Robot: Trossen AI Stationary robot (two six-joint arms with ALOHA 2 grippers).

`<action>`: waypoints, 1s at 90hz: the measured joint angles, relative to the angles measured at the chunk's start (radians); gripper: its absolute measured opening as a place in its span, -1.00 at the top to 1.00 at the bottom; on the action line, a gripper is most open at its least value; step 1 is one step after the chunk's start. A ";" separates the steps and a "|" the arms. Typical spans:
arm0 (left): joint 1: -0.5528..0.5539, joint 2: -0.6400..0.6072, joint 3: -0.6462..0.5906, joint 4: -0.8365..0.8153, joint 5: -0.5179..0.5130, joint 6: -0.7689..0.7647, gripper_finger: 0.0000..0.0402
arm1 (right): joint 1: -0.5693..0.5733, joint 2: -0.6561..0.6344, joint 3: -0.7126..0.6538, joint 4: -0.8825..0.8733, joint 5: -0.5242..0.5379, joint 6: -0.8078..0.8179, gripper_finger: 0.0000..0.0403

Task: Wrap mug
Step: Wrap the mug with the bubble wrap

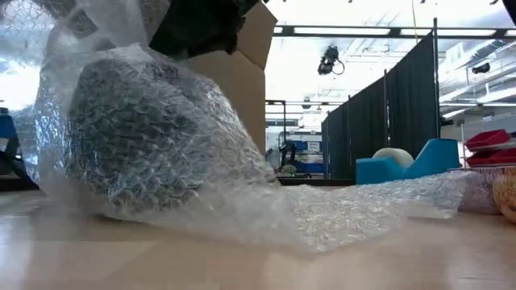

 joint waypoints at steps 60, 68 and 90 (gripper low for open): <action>-0.024 -0.018 0.000 0.131 0.002 0.004 1.00 | 0.061 -0.011 0.000 -0.127 0.487 0.005 0.26; -0.054 -0.054 0.000 0.233 0.021 0.084 1.00 | 0.066 -0.011 0.000 -0.175 0.499 0.049 0.26; -0.072 -0.131 0.000 0.293 -0.001 0.073 1.00 | 0.087 -0.011 0.000 -0.175 0.455 0.098 0.27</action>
